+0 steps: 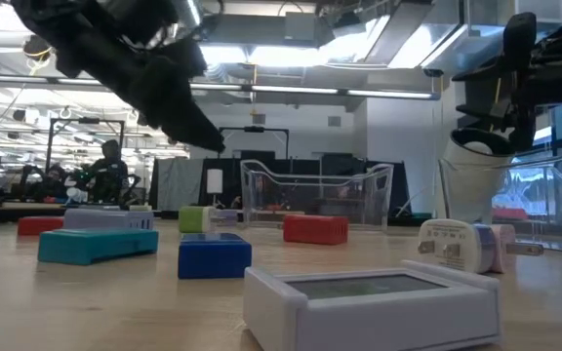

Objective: Pick & Place Office items
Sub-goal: Put the bottom small green charger adapter into the top transparent bin

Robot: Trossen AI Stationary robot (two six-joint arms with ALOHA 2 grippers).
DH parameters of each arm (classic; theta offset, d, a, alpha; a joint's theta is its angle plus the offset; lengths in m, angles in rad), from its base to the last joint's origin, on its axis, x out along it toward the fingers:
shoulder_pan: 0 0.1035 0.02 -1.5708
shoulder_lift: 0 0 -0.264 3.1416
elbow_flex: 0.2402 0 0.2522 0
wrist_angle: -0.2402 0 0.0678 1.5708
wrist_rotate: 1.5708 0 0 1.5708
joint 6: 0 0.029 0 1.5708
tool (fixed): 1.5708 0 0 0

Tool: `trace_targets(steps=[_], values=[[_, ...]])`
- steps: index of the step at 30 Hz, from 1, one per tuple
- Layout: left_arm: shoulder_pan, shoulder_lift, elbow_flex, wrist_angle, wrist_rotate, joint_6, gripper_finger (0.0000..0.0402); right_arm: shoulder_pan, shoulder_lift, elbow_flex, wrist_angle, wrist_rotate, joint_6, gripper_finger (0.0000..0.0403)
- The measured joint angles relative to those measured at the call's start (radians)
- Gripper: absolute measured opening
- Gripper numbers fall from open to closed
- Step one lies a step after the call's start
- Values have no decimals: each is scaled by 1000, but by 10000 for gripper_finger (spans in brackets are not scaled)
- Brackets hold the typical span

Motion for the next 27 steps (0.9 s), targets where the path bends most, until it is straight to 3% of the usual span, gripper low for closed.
trace_targets(steps=[7,18,27], values=[[0,146,36,38,95,49,281,0,0,0,-10,0,0,246],[9,229,38,-19,96,198,281,0,0,0,-11,0,0,246],[60,300,39,-71,95,225,281,0,0,0,-12,-1,-1,246]])
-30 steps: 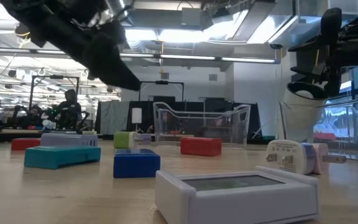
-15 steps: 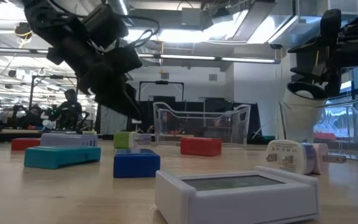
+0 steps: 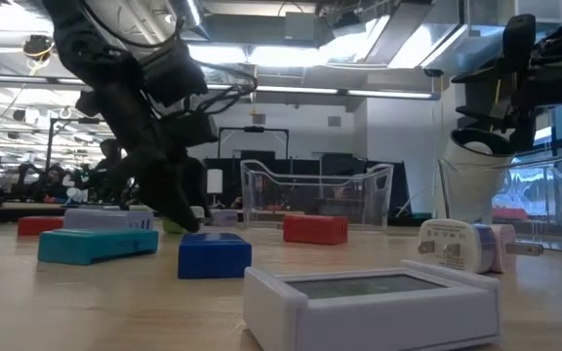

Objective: Pick & Place Office items
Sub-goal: Put the bottom small green charger adapter into the top transparent bin

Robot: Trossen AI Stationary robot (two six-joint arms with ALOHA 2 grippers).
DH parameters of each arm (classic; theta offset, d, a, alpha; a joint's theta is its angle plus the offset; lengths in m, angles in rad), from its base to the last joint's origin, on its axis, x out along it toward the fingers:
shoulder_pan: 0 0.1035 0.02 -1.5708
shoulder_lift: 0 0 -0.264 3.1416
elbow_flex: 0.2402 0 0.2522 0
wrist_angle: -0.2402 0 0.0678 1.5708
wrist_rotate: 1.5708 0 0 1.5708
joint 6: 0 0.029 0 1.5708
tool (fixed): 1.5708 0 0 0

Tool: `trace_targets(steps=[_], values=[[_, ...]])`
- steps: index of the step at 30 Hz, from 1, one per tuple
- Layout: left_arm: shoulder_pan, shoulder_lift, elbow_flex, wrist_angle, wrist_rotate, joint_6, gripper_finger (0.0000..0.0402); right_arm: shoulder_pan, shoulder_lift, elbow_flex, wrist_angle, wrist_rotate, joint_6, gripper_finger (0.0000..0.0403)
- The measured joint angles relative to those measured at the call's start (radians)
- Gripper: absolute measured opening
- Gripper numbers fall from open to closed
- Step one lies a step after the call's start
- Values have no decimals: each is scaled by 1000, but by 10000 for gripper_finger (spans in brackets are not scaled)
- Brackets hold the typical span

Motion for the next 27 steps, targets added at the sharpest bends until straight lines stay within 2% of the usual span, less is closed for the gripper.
trace_targets(steps=[6,16,22,27], values=[[3,12,0,6,6,-6,259,0,0,0,-7,-3,8,246],[2,13,0,1,27,7,148,0,0,0,-28,-3,24,246],[4,16,9,91,16,-91,148,0,0,0,-29,-3,27,246],[3,16,92,260,23,-108,148,0,0,0,-29,-3,32,247]])
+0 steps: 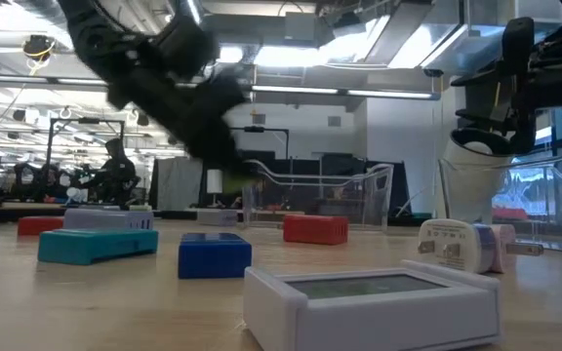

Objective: Pick & Place Office items
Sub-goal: Put the bottom small green charger adapter into the top transparent bin

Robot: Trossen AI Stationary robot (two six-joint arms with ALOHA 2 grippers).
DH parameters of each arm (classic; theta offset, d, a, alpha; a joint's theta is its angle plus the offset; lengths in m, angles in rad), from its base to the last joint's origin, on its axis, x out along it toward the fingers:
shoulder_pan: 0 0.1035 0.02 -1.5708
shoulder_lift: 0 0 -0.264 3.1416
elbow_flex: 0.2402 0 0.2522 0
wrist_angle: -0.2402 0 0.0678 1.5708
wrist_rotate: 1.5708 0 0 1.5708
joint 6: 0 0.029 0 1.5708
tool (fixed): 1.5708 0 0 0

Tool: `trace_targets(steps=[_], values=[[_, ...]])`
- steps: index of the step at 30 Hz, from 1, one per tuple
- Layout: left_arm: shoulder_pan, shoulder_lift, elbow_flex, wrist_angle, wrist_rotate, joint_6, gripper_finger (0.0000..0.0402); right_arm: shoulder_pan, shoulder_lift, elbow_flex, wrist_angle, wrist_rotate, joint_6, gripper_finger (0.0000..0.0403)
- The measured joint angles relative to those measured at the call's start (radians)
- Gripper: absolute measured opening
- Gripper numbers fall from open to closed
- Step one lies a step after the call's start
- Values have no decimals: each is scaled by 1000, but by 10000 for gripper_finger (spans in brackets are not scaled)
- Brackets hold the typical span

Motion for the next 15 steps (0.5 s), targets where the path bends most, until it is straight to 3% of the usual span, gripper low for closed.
trace_targets(steps=[7,12,15], values=[[10,-2,180,174,2,146,149,0,0,0,-1,1,0,247],[35,-2,305,301,-2,147,150,0,0,0,-1,1,1,247],[35,-3,355,311,-22,222,150,0,0,0,-2,0,0,247]])
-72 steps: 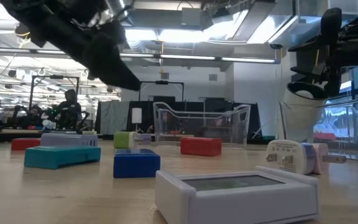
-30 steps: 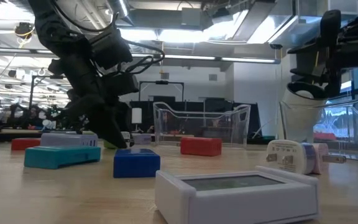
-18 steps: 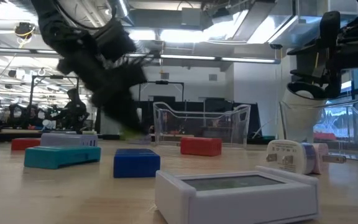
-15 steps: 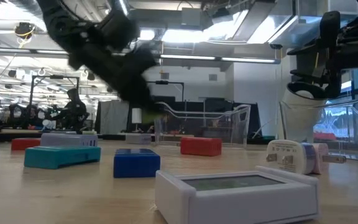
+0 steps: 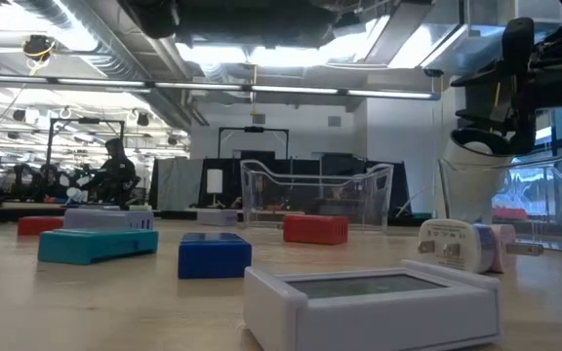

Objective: Pick & Place Office items
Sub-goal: Put the bottom small green charger adapter into the top transparent bin

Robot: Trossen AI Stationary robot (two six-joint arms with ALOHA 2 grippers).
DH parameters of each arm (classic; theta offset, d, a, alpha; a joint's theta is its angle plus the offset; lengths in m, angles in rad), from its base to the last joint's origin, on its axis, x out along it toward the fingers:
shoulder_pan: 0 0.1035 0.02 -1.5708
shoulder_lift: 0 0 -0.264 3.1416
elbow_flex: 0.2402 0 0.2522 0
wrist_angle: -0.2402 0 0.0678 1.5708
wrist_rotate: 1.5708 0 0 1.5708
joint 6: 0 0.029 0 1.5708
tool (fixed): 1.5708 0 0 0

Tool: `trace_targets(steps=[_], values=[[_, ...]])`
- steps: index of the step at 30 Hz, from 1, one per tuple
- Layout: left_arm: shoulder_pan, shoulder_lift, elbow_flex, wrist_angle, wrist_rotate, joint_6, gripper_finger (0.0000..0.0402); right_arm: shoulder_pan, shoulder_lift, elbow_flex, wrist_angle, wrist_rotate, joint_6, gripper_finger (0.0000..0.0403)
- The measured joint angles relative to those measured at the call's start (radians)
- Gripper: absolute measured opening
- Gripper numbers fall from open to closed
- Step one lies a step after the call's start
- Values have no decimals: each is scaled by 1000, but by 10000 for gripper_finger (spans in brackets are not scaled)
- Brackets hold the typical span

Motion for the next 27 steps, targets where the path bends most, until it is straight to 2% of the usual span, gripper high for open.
trace_targets(steps=[4,8,11,17,22,27], values=[[-9,0,6,-8,-59,117,152,0,0,0,-21,0,0,247],[-6,0,6,0,-180,95,151,0,0,0,-28,0,0,247],[1,0,6,30,-219,-27,152,0,0,0,-27,0,0,247],[16,0,6,-27,-277,-445,158,0,0,0,-27,0,0,247],[22,56,6,-169,-367,-561,156,0,0,0,-28,3,-1,246],[51,180,6,-179,-394,-652,157,0,0,0,-28,-31,72,246]])
